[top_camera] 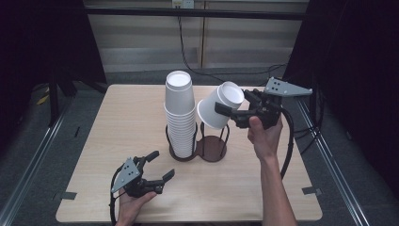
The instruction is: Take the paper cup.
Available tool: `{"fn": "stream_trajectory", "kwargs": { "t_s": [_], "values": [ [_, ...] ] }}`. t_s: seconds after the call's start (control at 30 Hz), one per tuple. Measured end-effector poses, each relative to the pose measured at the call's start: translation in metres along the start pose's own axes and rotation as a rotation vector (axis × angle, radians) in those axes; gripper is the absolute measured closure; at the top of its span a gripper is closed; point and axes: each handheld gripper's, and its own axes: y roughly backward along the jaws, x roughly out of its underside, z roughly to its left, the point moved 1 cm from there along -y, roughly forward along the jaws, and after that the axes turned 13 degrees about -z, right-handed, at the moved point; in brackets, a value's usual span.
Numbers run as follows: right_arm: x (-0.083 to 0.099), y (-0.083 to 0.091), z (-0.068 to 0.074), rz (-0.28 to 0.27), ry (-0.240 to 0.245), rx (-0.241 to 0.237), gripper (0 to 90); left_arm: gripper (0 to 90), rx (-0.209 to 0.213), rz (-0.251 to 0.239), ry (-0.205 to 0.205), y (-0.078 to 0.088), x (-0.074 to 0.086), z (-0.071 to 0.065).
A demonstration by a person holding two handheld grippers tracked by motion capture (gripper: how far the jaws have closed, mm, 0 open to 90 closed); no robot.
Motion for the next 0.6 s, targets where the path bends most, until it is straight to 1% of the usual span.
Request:
{"fn": "stream_trajectory", "kwargs": {
  "t_s": [0.03, 0.07, 0.17, 0.2, 0.27, 0.3, 0.37, 0.4, 0.47, 0.53, 0.57, 0.6],
  "values": [
    [0.004, 0.0, 0.001, -0.003, -0.002, -0.002, 23.2, 15.9, 0.004, -0.006, 0.018, 0.0, -0.001, -0.001],
    [0.007, 0.001, 0.002, 0.0, -0.006, -0.006, 23.1, 15.9, 0.006, -0.008, 0.011, -0.001, -0.001, 0.0],
    [0.018, 0.003, 0.005, 0.011, -0.011, -0.013, 23.2, 15.9, 0.015, 0.006, 0.004, -0.001, -0.002, 0.0],
    [0.021, 0.003, 0.006, 0.012, -0.012, -0.013, 23.1, 15.9, 0.015, 0.006, -0.006, -0.002, -0.003, -0.001],
    [0.027, 0.005, 0.008, 0.012, -0.017, -0.021, 23.2, 15.9, 0.02, 0.007, 0.003, -0.003, -0.003, -0.002],
    [0.03, 0.006, 0.008, 0.011, -0.019, -0.023, 23.2, 15.9, 0.024, 0.007, -0.01, -0.003, -0.004, -0.001],
    [0.036, 0.008, 0.01, 0.015, -0.024, -0.024, 23.1, 15.8, 0.025, 0.009, -0.013, -0.003, -0.005, -0.002],
    [0.04, 0.009, 0.011, 0.018, -0.025, -0.024, 23.2, 15.8, 0.027, 0.006, 0.003, -0.004, -0.005, -0.003],
    [0.047, 0.01, 0.012, 0.029, -0.032, -0.023, 23.2, 15.8, 0.035, 0.006, -0.023, -0.003, -0.007, -0.003],
    [0.053, 0.011, 0.012, 0.038, -0.037, -0.026, 23.2, 15.8, 0.037, 0.003, -0.016, -0.004, -0.008, -0.005],
    [0.056, 0.01, 0.013, 0.046, -0.034, -0.025, 23.2, 15.8, 0.048, 0.011, -0.016, -0.005, -0.008, -0.006],
    [0.056, 0.01, 0.013, 0.046, -0.034, -0.025, 23.2, 15.8, 0.048, 0.011, -0.016, -0.005, -0.008, -0.006]
  ]
}}
